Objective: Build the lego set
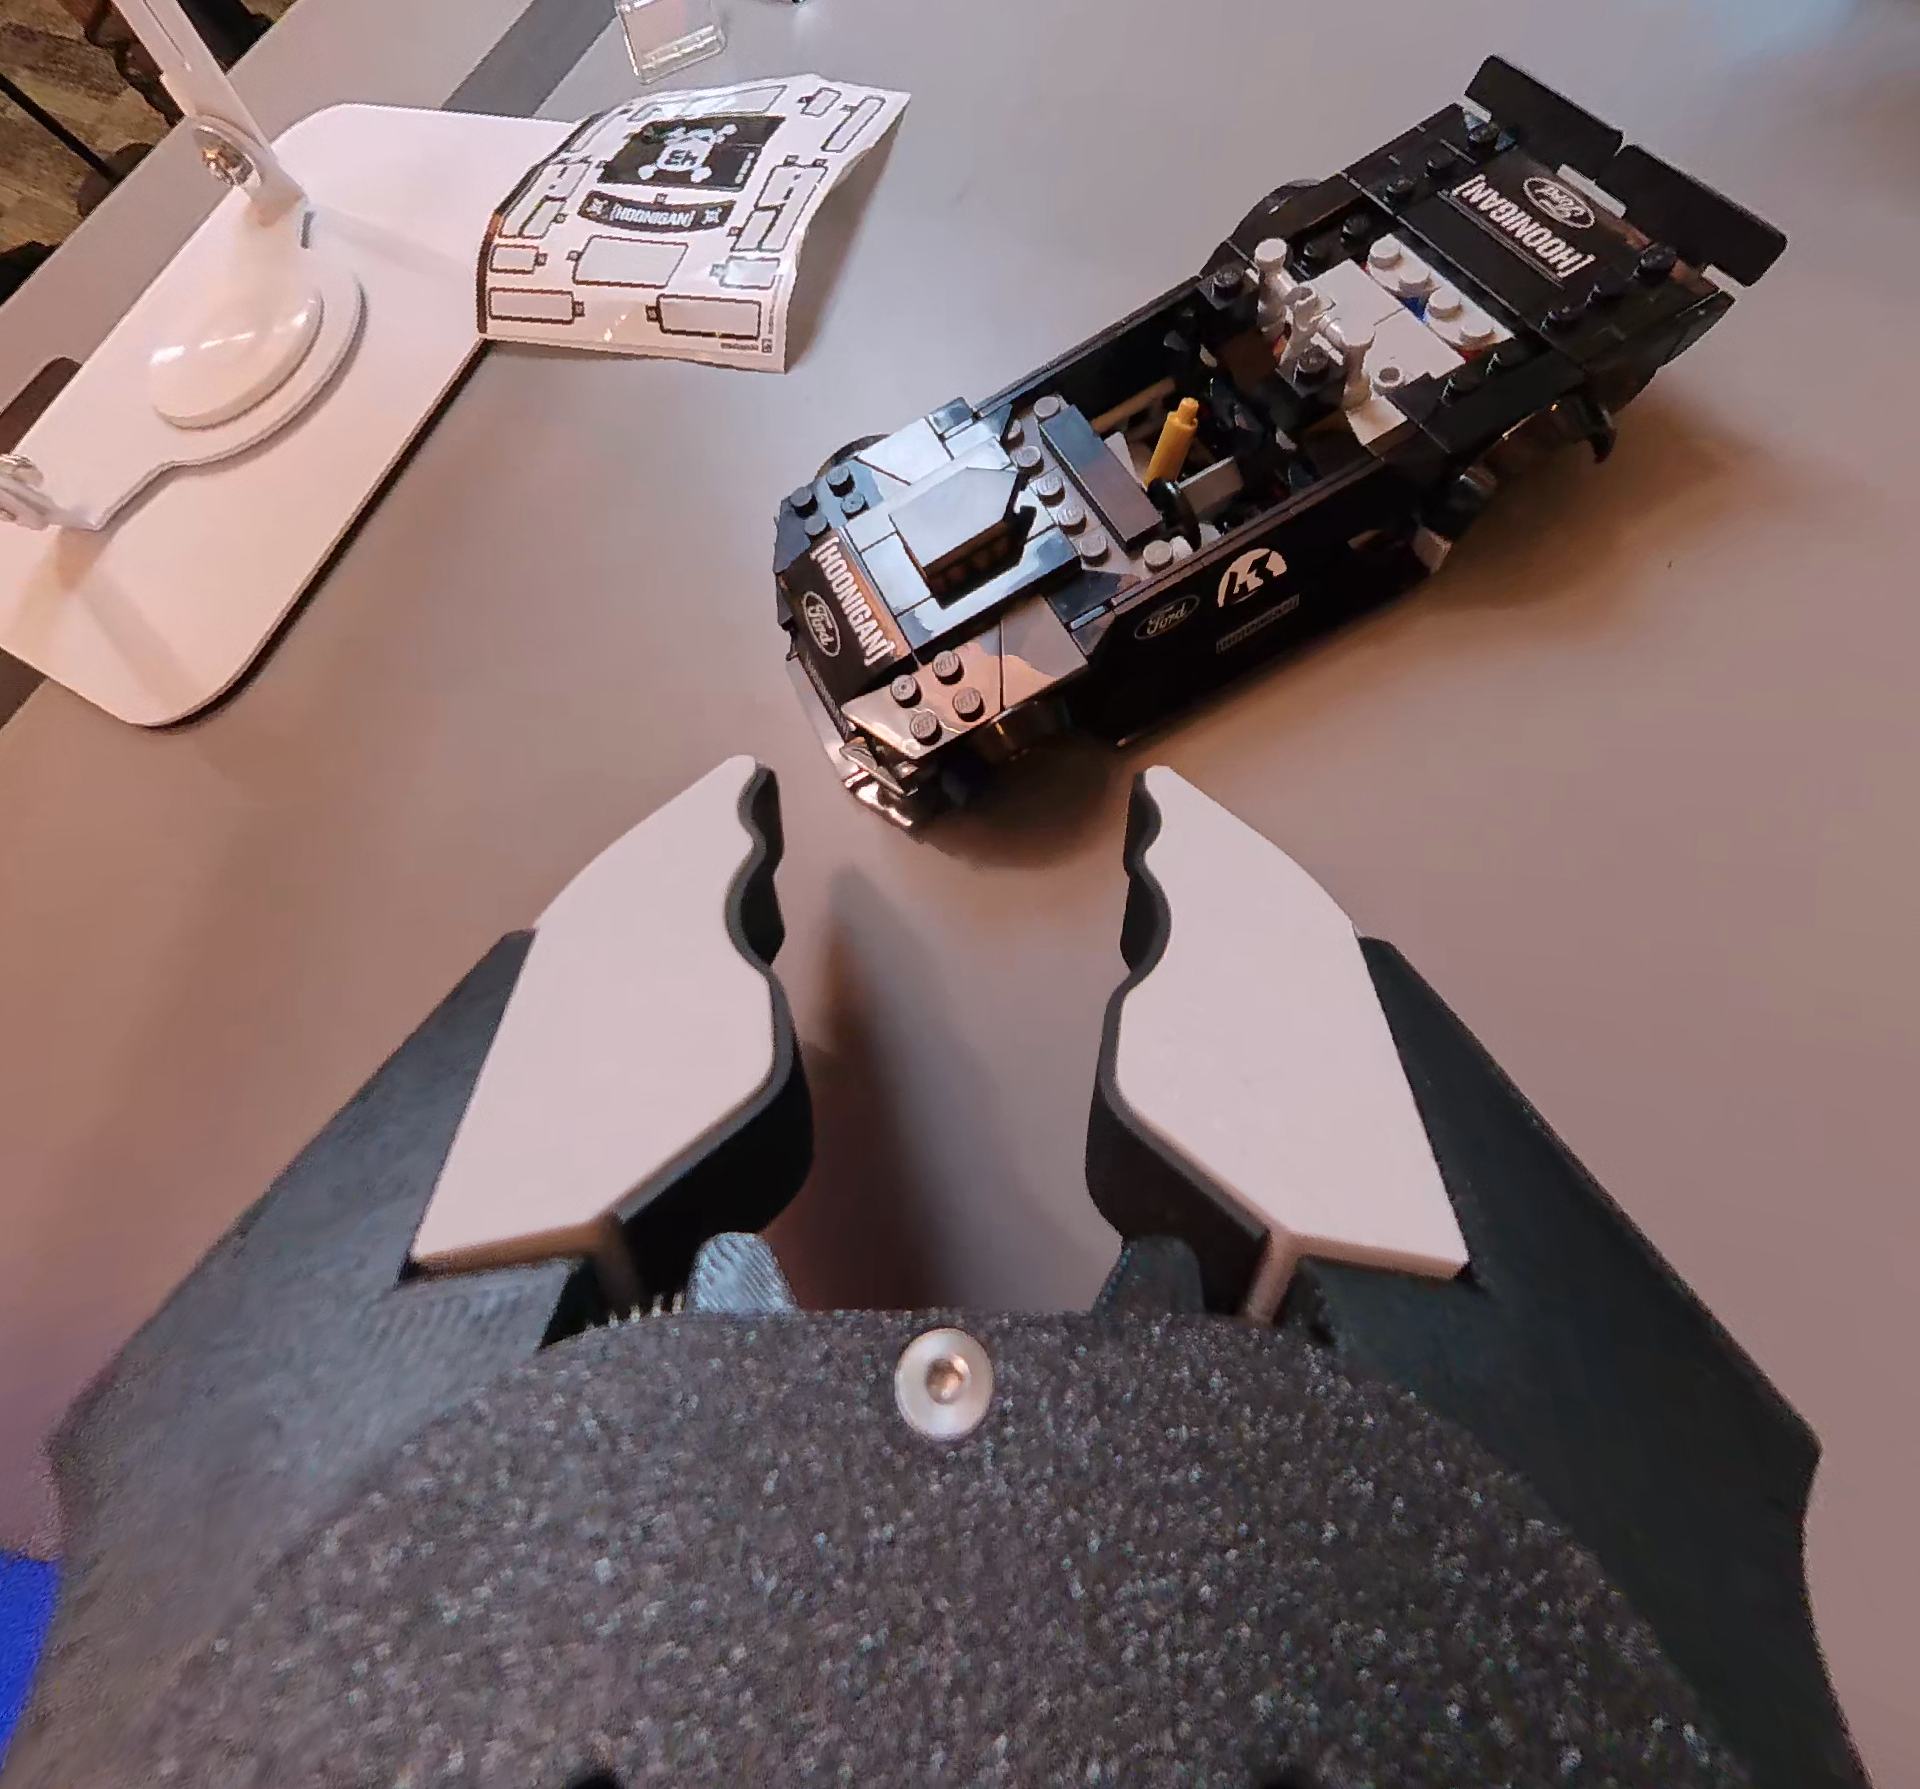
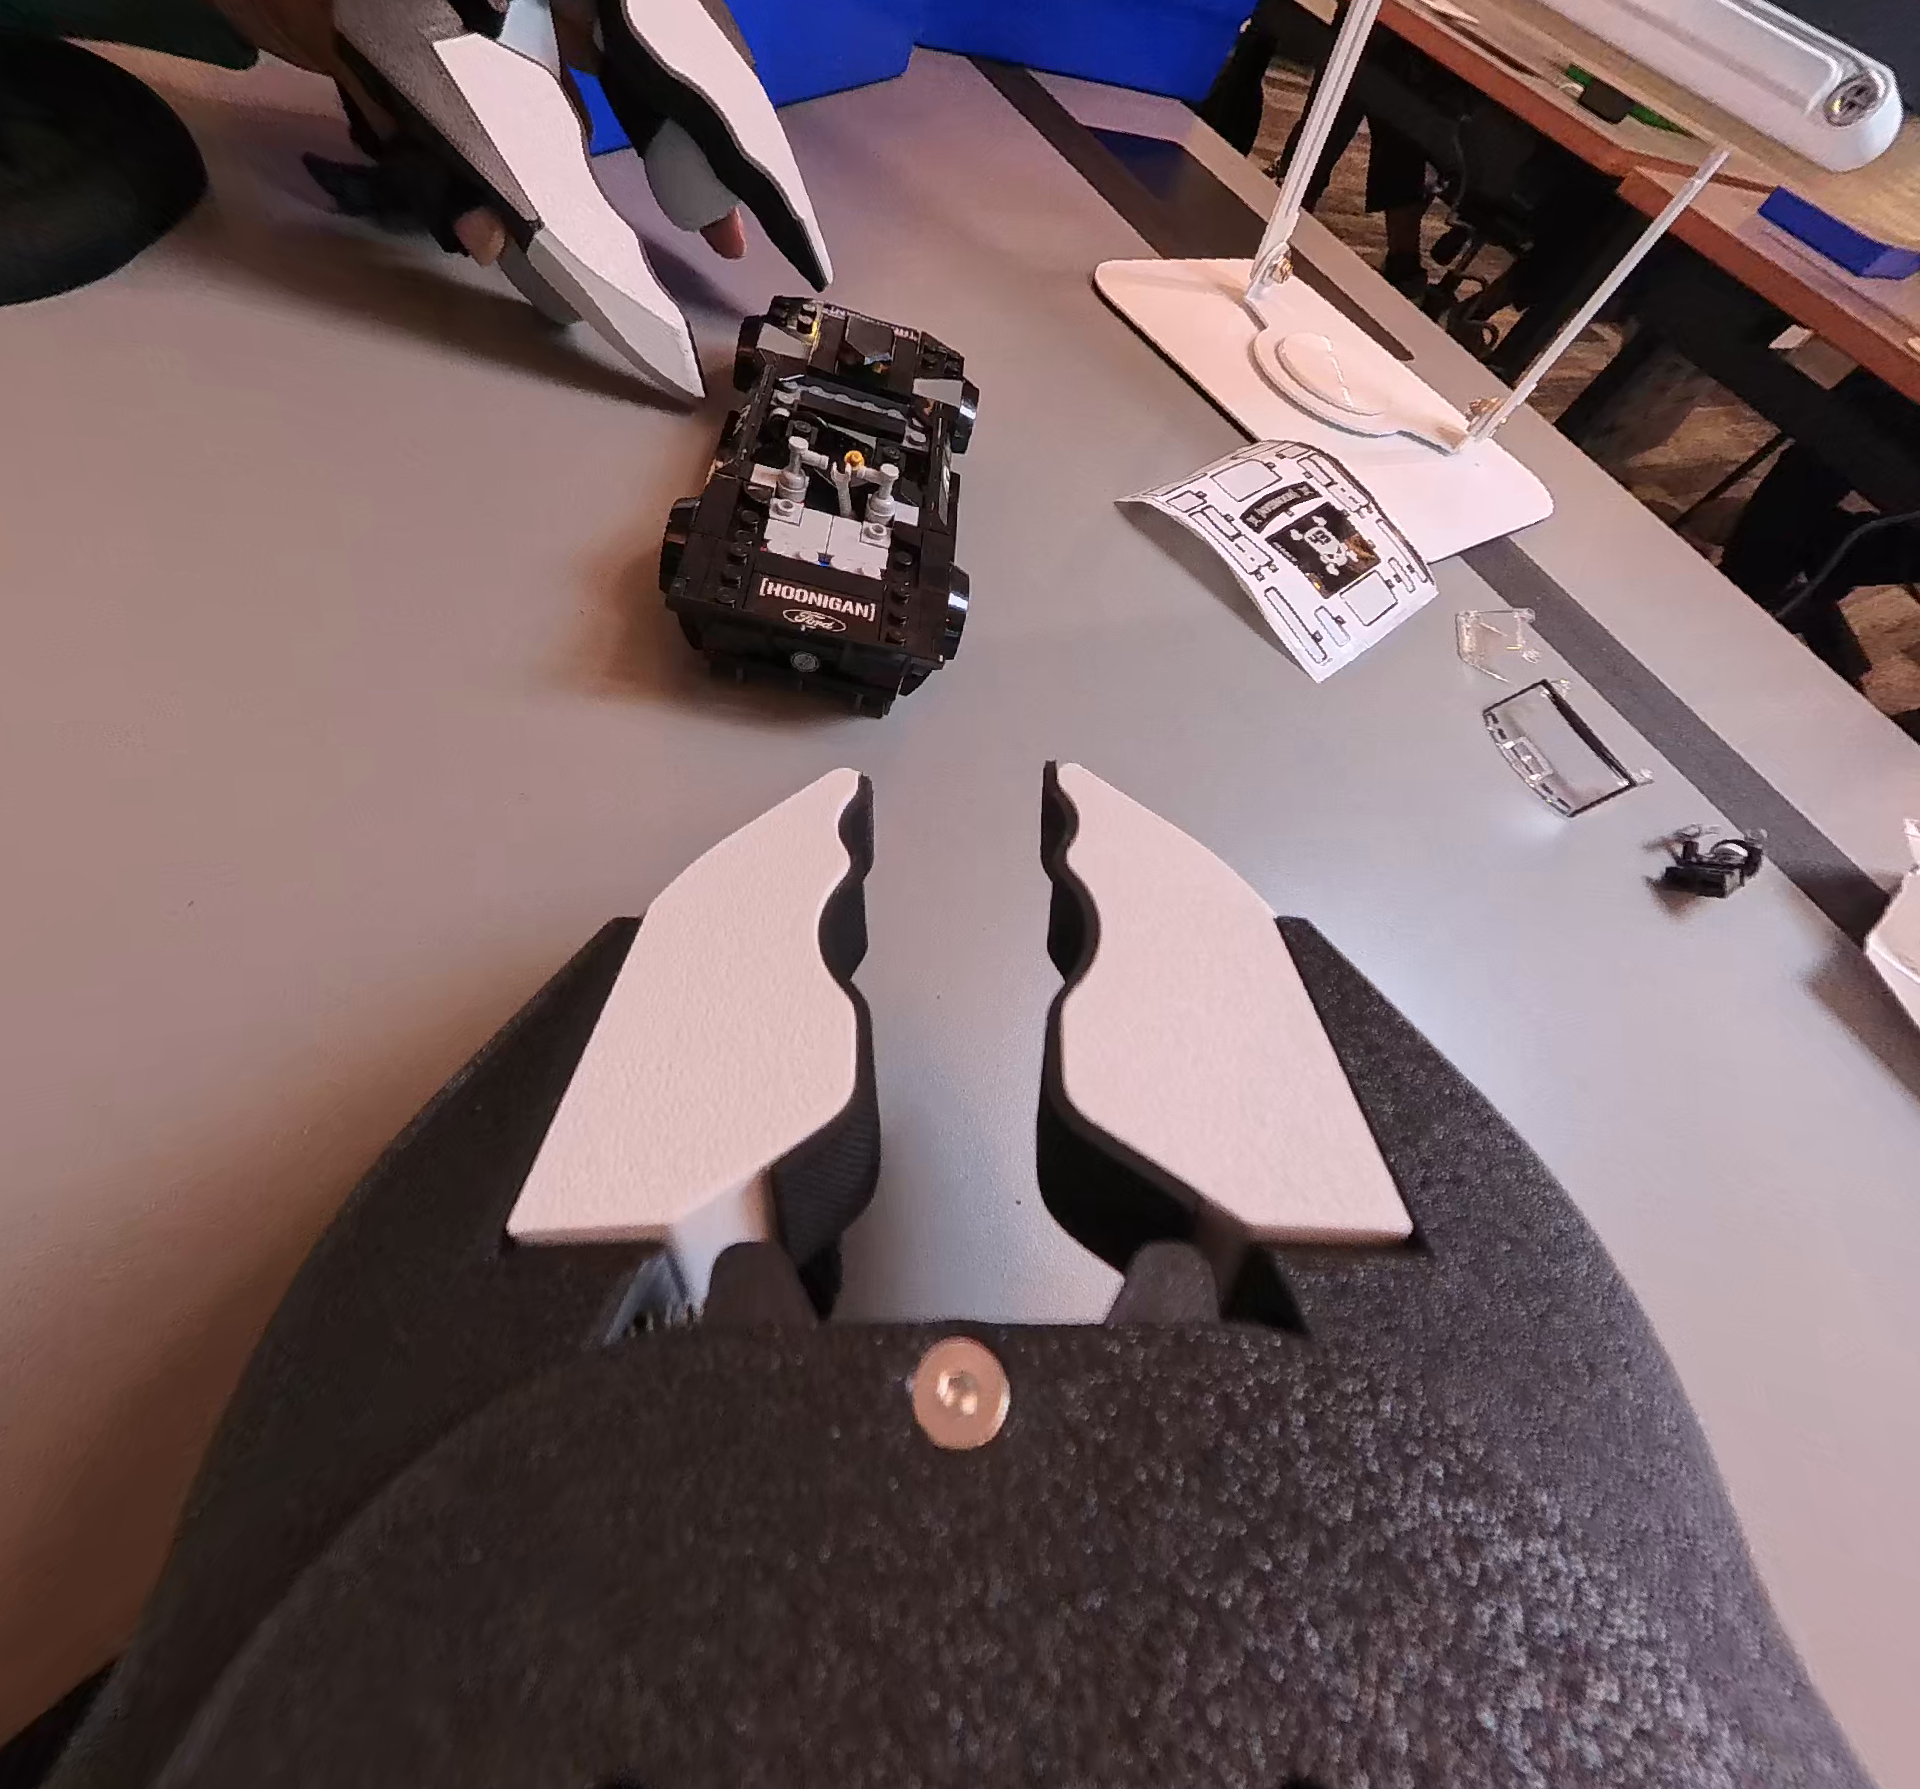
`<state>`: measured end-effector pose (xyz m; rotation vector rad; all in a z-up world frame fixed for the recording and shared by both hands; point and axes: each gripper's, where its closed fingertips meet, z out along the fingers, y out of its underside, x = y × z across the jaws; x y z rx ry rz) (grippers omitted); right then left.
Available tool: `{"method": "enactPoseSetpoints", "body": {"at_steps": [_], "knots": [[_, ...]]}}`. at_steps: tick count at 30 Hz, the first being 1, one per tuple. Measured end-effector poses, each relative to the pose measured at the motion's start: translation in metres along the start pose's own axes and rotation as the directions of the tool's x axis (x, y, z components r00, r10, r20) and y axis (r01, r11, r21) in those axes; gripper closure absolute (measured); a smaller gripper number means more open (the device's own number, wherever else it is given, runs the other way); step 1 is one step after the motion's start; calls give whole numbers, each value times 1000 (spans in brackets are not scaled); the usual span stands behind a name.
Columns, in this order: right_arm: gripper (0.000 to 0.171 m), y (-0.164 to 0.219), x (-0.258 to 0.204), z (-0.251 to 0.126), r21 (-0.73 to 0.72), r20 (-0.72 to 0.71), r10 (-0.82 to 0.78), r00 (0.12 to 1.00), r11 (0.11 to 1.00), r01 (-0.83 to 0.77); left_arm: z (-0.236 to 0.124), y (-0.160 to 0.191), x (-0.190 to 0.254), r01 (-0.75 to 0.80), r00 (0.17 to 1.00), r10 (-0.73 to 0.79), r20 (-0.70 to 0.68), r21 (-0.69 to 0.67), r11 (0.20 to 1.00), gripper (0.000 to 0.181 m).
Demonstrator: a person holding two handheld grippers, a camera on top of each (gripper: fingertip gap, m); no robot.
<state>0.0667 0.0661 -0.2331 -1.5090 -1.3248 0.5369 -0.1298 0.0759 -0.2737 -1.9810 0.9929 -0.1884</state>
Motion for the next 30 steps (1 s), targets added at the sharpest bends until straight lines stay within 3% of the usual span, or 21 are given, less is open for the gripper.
{"method": "enactPoseSetpoints", "body": {"at_steps": [21, 25, 30], "knots": [[141, -2, -2, 2, -5, 0, -7, 1000, 1000, 7, 5, -7, 15, -10, 999, 10, -52, 1, 1000, 123], [141, -27, -26, 9, 15, 134, 61, 989, 998, -63, 3, -9, 23, -32, 996, 31, -78, -9, 999, 124], [140, -29, -47, 29, -138, 211, -91, 973, 983, 122, -12, -12, 31, -62, 989, 60, -137, -10, 998, 129]]}}
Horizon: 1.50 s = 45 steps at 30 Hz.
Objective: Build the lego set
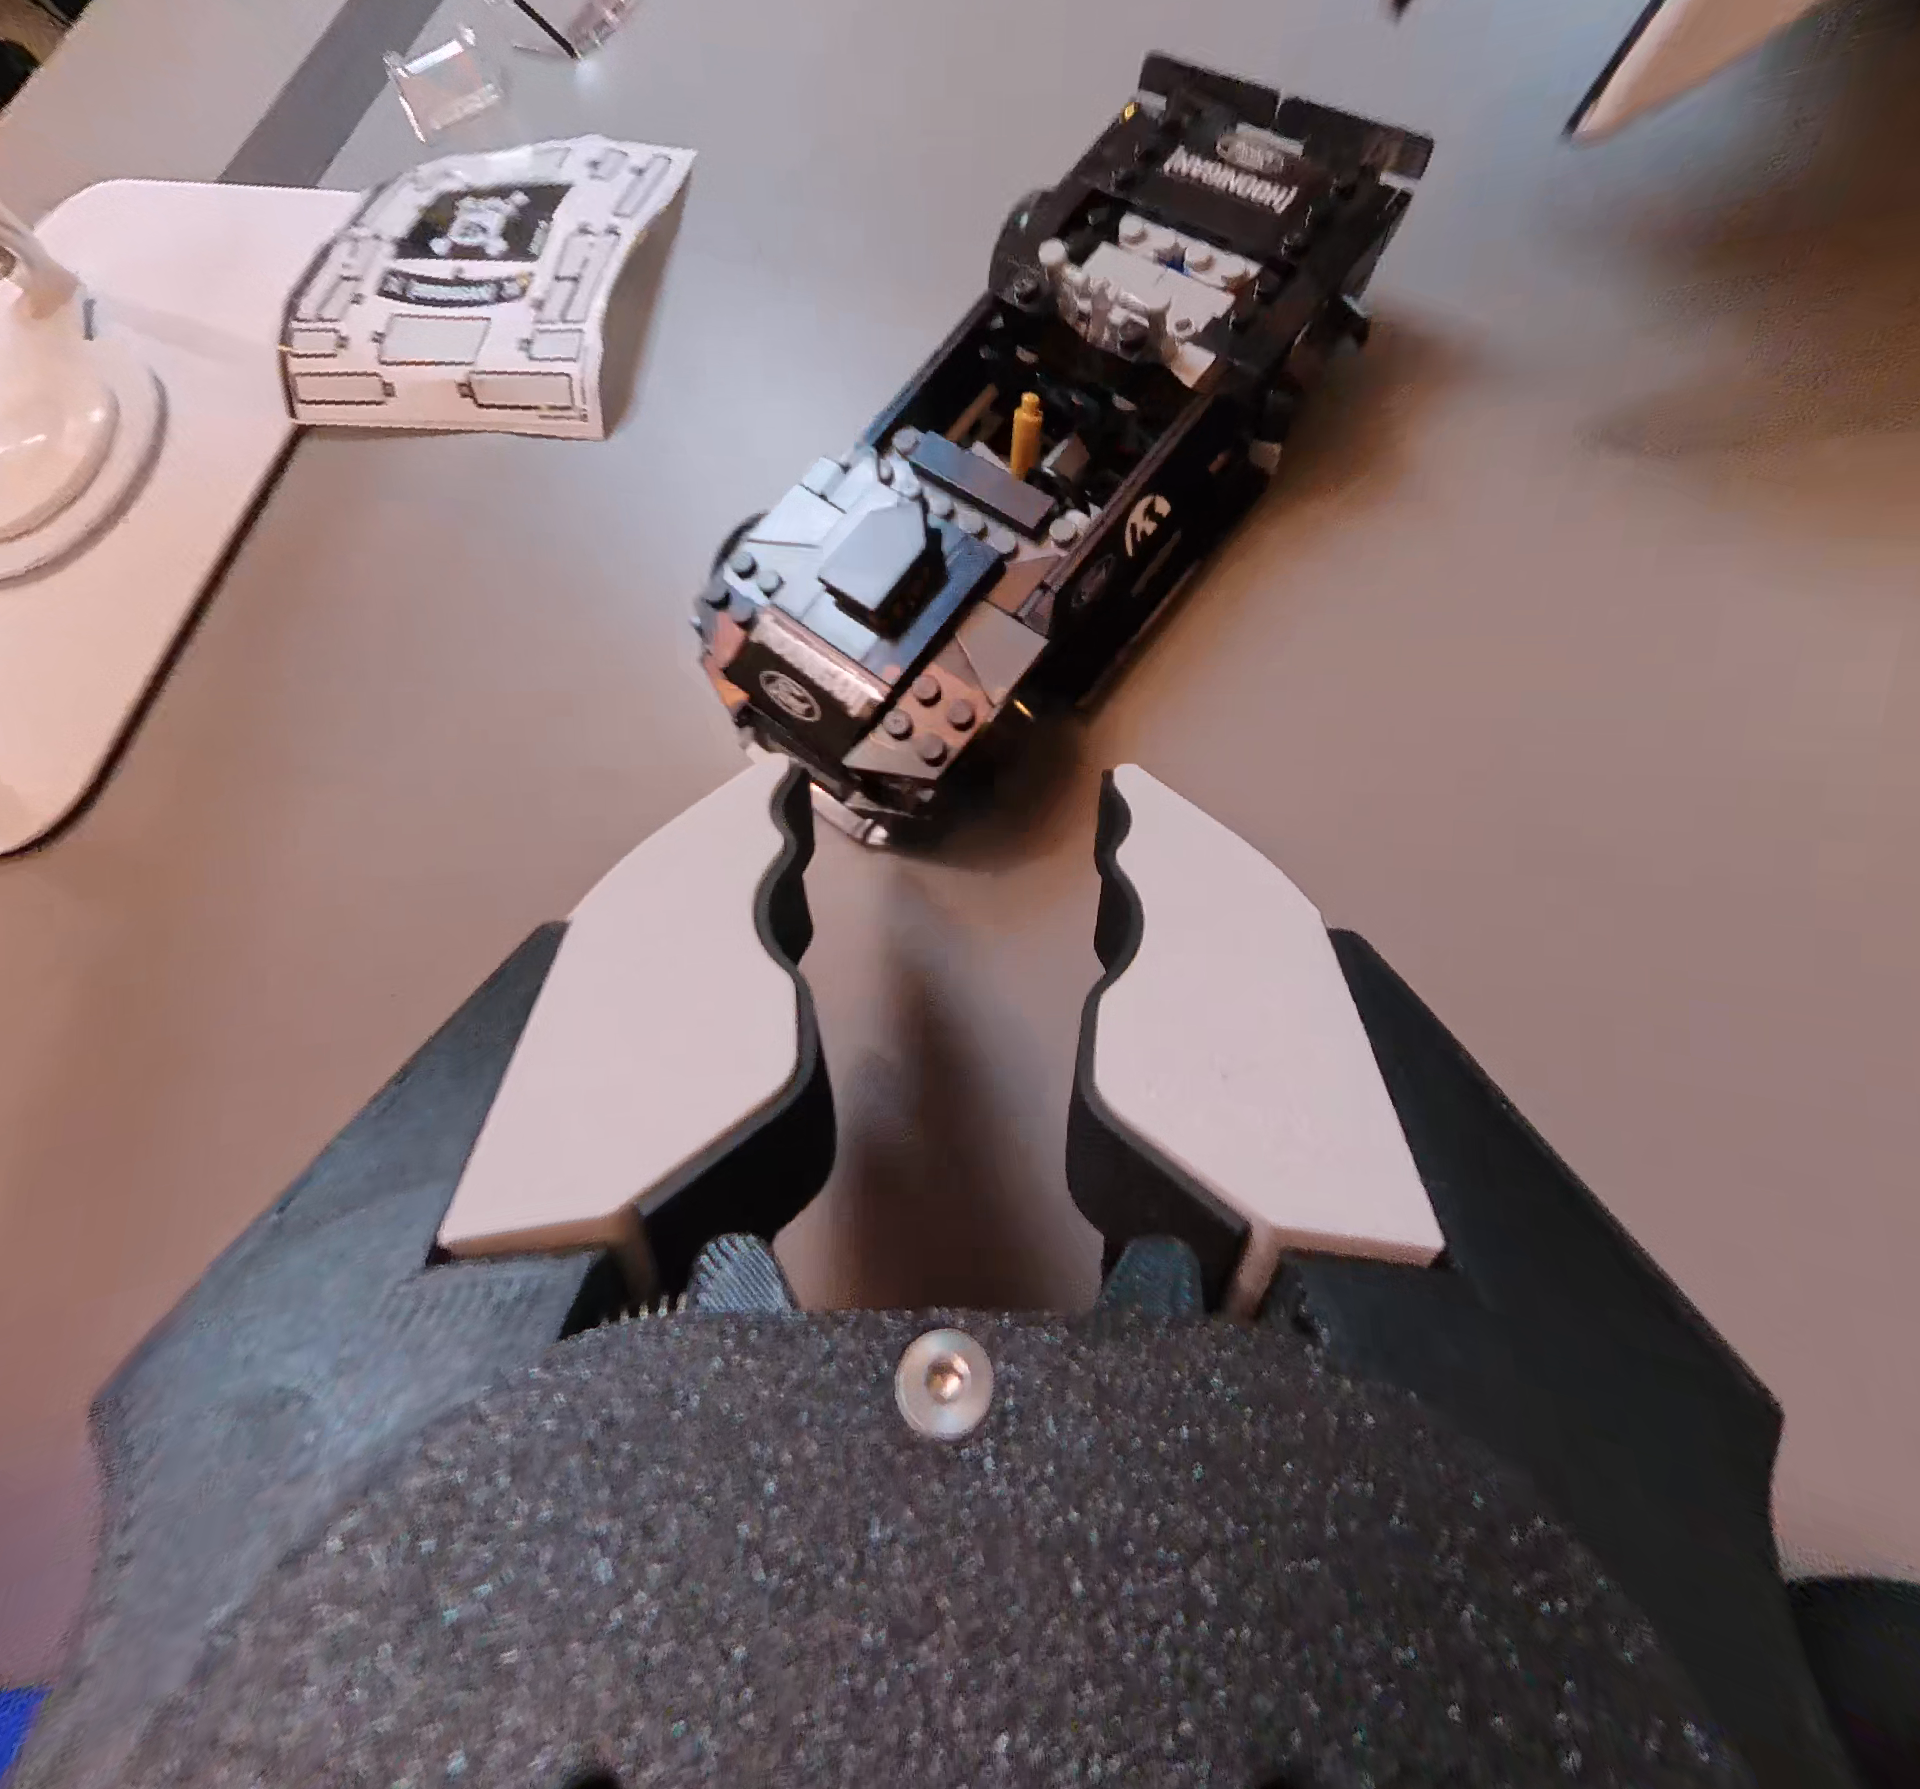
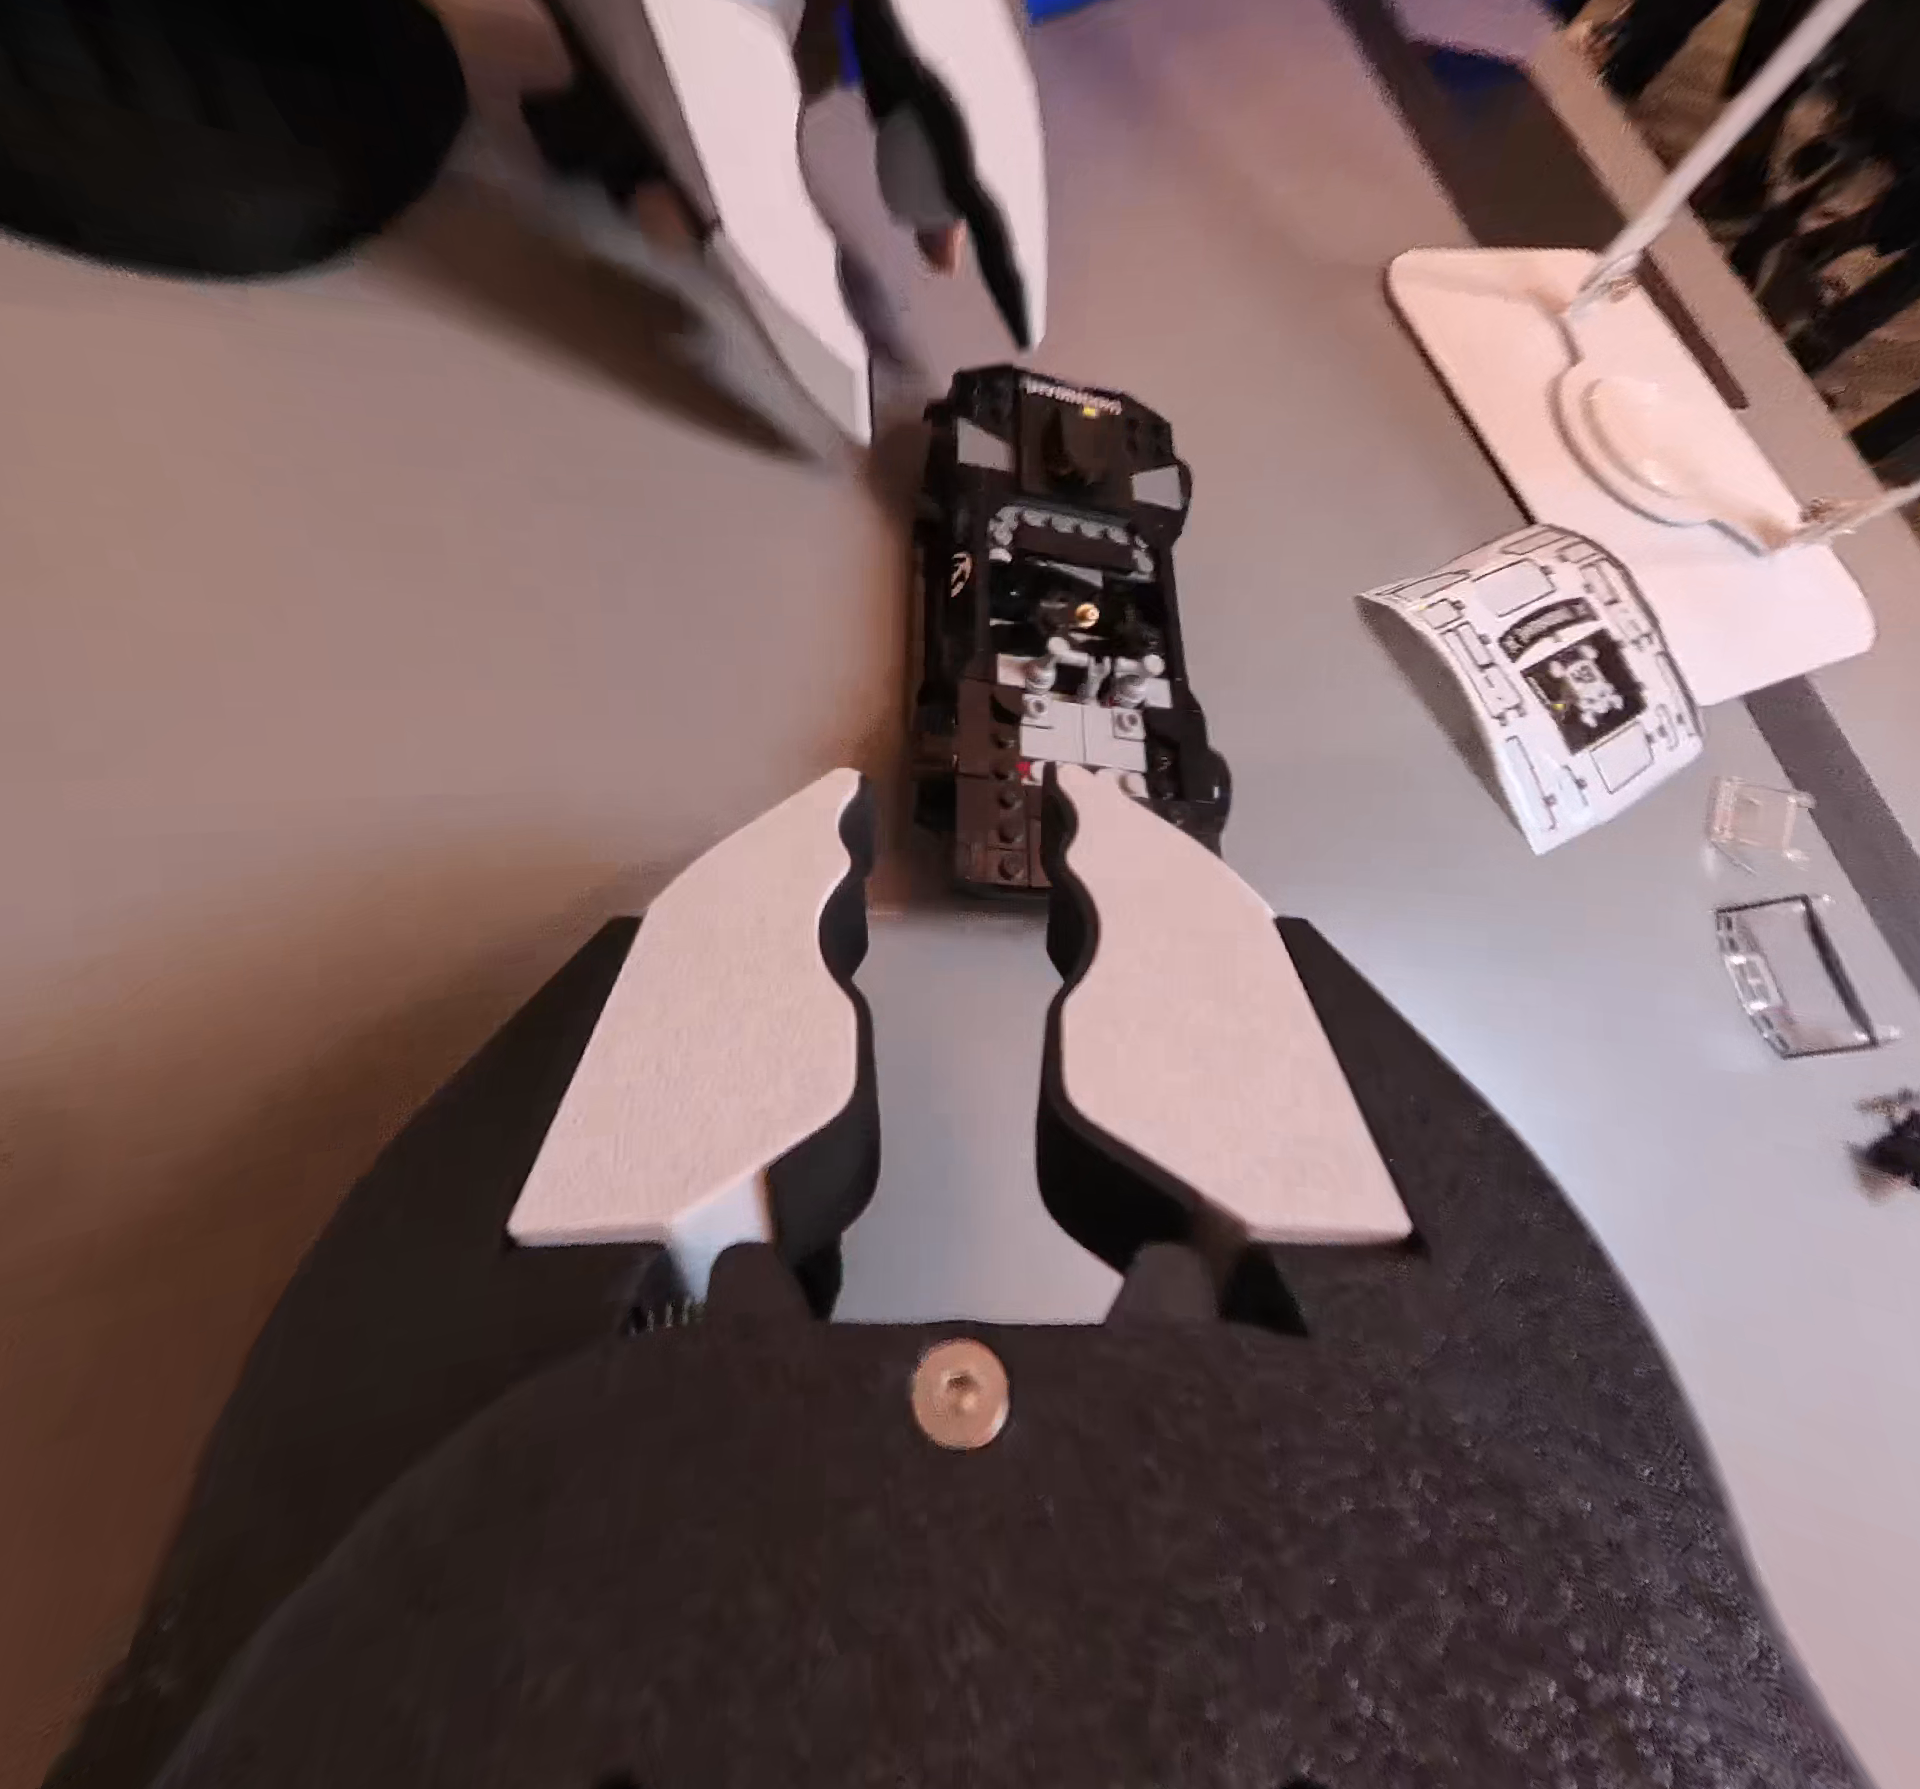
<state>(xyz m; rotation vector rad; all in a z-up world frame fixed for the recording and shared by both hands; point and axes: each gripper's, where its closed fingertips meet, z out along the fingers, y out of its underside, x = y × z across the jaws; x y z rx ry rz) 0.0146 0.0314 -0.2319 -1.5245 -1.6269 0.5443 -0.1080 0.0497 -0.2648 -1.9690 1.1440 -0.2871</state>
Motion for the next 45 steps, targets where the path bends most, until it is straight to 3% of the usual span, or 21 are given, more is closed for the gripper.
{"method": "enactPoseSetpoints", "body": {"at_steps": [4, 7, 12, 17, 23, 32, 38, 45], "knots": [[141, -2, -1, 12, -99, 90, -15, 996, 995, 24, -4, -22, -14, 78, 997, -78, -10, 126, 989, 117], [141, -4, 1, 20, -177, 162, 48, 986, 984, -19, 11, -25, -21, 88, 995, -84, -50, 100, 991, 97], [142, -2, 0, 32, -316, 203, 139, 969, 946, -69, 36, -29, -10, -26, 980, 32, -194, 33, 999, 81], [144, 7, 1, 35, -396, 209, 180, 961, 914, -85, 47, -25, 2, -131, 960, 122, -251, -21, 991, 84], [145, 14, 1, 33, -452, 225, 211, 951, 888, -90, 32, -21, 17, -223, 947, 203, -248, -54, 973, 95], [146, 12, 1, 35, -503, 224, 245, 943, 858, -103, 44, -25, 15, -208, 946, 184, -266, -66, 976, 93], [149, 12, 4, 37, -521, 177, 296, 939, 837, -166, 45, -26, 19, -236, 950, 220, -220, -48, 971, 101], [154, 12, 6, 37, -535, 135, 362, 922, 810, -240, 43, -25, 23, -178, 973, 163, -164, -83, 980, 101]]}}
